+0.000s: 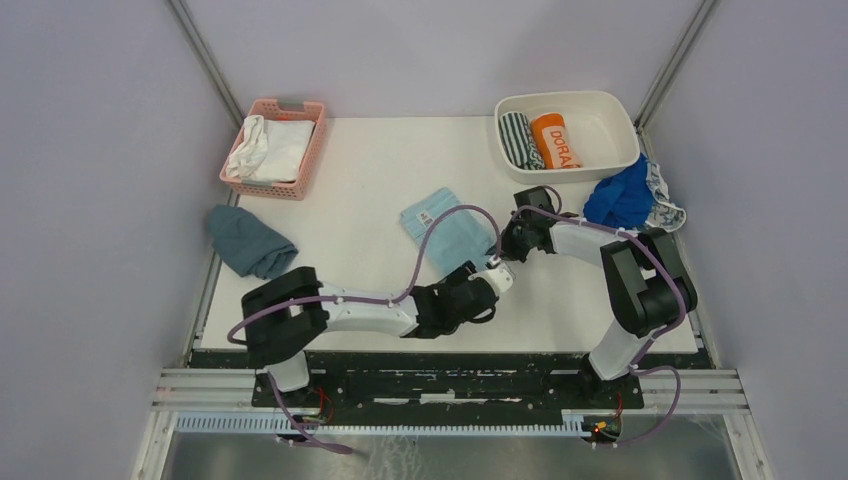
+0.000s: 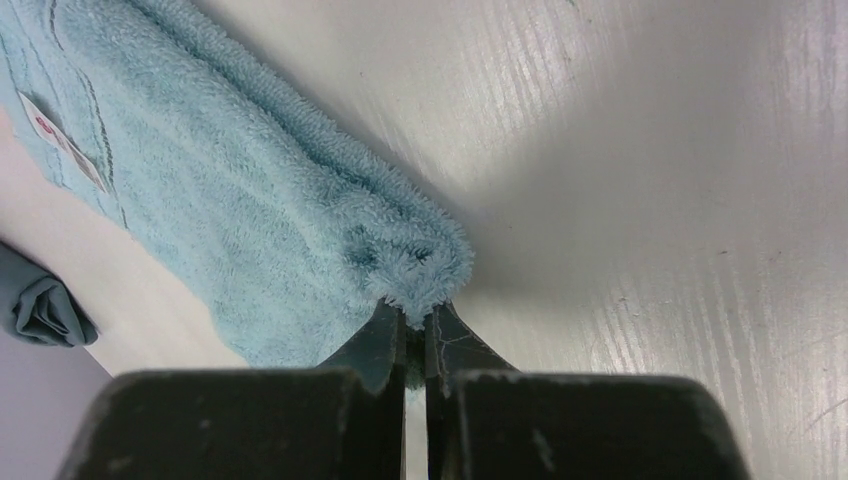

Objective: Roll the towels
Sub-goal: Roll the towel at the center of the board.

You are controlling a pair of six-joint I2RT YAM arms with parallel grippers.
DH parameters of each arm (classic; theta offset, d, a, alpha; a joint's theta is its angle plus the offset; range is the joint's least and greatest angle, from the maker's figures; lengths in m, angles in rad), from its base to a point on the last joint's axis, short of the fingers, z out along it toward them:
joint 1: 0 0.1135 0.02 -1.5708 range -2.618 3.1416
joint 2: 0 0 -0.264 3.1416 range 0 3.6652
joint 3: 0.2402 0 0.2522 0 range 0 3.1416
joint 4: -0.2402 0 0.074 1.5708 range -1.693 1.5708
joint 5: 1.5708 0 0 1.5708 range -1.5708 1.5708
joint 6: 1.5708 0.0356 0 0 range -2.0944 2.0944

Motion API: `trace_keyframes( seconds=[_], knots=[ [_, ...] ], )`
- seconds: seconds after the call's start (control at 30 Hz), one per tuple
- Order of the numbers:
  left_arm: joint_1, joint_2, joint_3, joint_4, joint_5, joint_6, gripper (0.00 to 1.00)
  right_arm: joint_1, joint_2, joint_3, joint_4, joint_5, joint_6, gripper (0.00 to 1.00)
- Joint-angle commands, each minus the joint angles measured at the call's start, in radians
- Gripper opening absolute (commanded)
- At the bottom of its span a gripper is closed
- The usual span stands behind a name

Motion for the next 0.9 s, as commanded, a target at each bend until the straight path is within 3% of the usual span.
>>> trace_keyframes(
  seconds=[0.0, 0.33, 0.5, 0.57, 0.67, 0.87],
  knots=[
    [-0.038, 0.126, 0.061, 0.075, -0.234, 0.216, 0.61, -0.001, 0.017, 0.029, -0.024, 0.009, 0.000, 0.00],
    [-0.039, 0.292, 0.122, 0.117, -0.307, 0.313, 0.59, -0.001, 0.019, 0.032, -0.018, -0.015, -0.002, 0.00],
    [-0.014, 0.309, 0.119, 0.088, -0.272, 0.269, 0.42, -0.001, 0.012, 0.041, -0.013, -0.036, -0.015, 0.00],
    [-0.008, 0.296, 0.116, 0.079, -0.240, 0.250, 0.19, -0.001, 0.008, 0.042, 0.008, -0.055, -0.023, 0.01],
    [0.003, 0.257, 0.117, 0.053, -0.168, 0.194, 0.03, -0.001, 0.002, 0.050, 0.034, -0.085, -0.049, 0.04],
    [0.120, 0.129, 0.121, -0.030, 0.196, -0.016, 0.03, -0.004, -0.049, 0.062, 0.092, -0.157, -0.106, 0.26]
  ],
)
